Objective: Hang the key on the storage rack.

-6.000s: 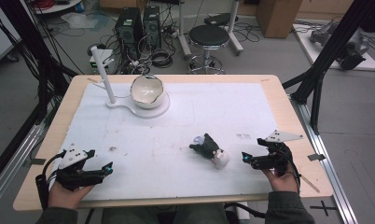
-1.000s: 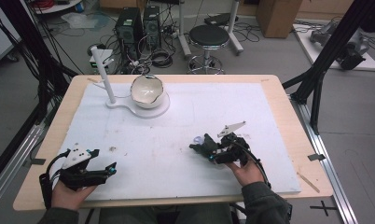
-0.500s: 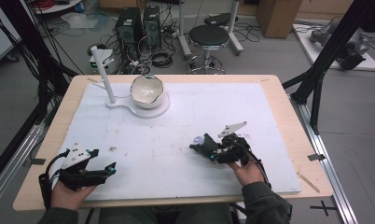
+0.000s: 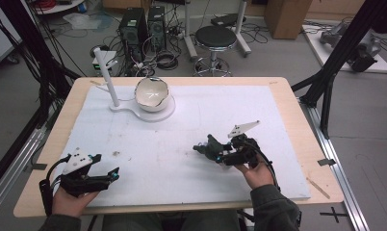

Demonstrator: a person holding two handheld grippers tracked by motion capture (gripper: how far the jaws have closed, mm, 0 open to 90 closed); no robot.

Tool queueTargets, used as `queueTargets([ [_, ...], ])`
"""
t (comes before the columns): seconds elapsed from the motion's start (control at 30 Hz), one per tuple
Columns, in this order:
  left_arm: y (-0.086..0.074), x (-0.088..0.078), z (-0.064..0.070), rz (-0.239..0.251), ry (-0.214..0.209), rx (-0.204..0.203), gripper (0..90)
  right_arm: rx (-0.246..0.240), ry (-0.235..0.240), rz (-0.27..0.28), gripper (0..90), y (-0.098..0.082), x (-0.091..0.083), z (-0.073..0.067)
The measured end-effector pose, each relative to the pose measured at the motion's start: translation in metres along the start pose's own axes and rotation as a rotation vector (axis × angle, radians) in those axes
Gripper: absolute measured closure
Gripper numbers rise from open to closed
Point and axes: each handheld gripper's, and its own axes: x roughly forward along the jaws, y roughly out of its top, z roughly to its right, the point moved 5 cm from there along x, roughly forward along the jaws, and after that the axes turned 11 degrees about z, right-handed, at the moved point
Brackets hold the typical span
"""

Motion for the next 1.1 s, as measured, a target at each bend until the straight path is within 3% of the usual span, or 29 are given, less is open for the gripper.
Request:
queueTargets([
  [0.53,0.000,-0.002,-0.001,0.008,0.004,-0.005,21.0,0.015,0.087,0.034,49.3,0.044,-0.004,-0.008],
  [1.1,0.000,-0.002,-0.001,0.006,0.000,-0.001,21.0,-0.020,0.144,0.058,49.3,0.085,0.005,-0.019],
])
